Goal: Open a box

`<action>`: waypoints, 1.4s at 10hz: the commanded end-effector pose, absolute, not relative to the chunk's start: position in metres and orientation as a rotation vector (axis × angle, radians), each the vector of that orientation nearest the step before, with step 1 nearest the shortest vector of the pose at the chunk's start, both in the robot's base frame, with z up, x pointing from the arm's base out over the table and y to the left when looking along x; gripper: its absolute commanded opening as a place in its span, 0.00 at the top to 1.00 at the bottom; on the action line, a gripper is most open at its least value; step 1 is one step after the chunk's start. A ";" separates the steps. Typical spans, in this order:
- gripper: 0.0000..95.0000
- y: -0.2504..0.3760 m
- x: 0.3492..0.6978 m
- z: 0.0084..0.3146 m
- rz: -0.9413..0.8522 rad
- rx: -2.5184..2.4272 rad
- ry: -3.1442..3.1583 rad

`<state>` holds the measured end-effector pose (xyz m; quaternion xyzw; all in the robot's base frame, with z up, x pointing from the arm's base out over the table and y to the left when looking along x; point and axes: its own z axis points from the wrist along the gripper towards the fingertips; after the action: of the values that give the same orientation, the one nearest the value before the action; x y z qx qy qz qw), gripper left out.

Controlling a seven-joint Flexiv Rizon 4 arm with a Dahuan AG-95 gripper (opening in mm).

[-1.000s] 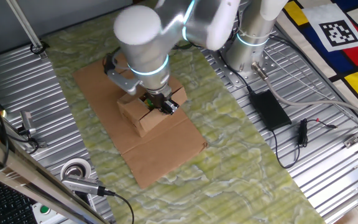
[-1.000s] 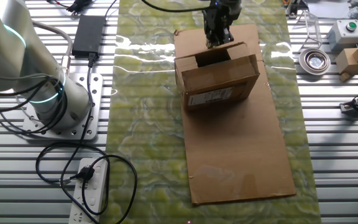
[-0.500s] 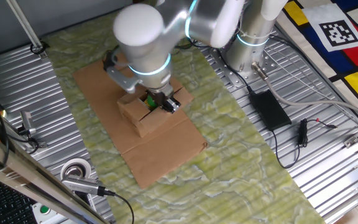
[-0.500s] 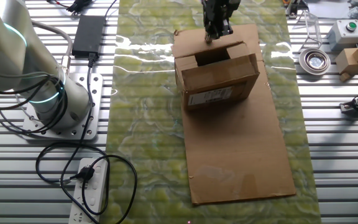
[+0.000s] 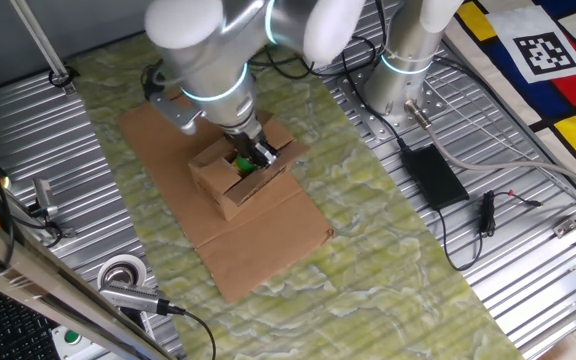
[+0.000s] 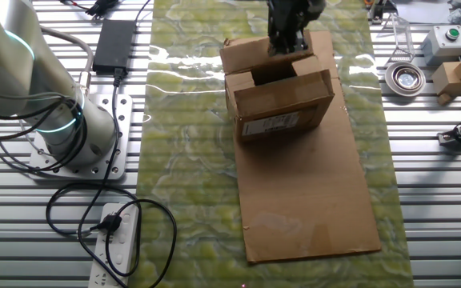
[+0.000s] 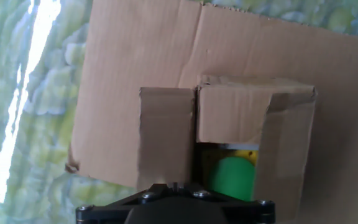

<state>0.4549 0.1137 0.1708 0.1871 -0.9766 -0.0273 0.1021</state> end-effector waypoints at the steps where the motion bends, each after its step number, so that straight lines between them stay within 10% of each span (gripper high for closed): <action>1: 1.00 0.091 0.458 0.169 -0.051 0.654 -2.887; 14: 1.00 0.014 0.484 0.179 0.049 0.962 -2.778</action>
<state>0.4845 0.0141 0.1786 0.3248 -0.9403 0.0161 0.1009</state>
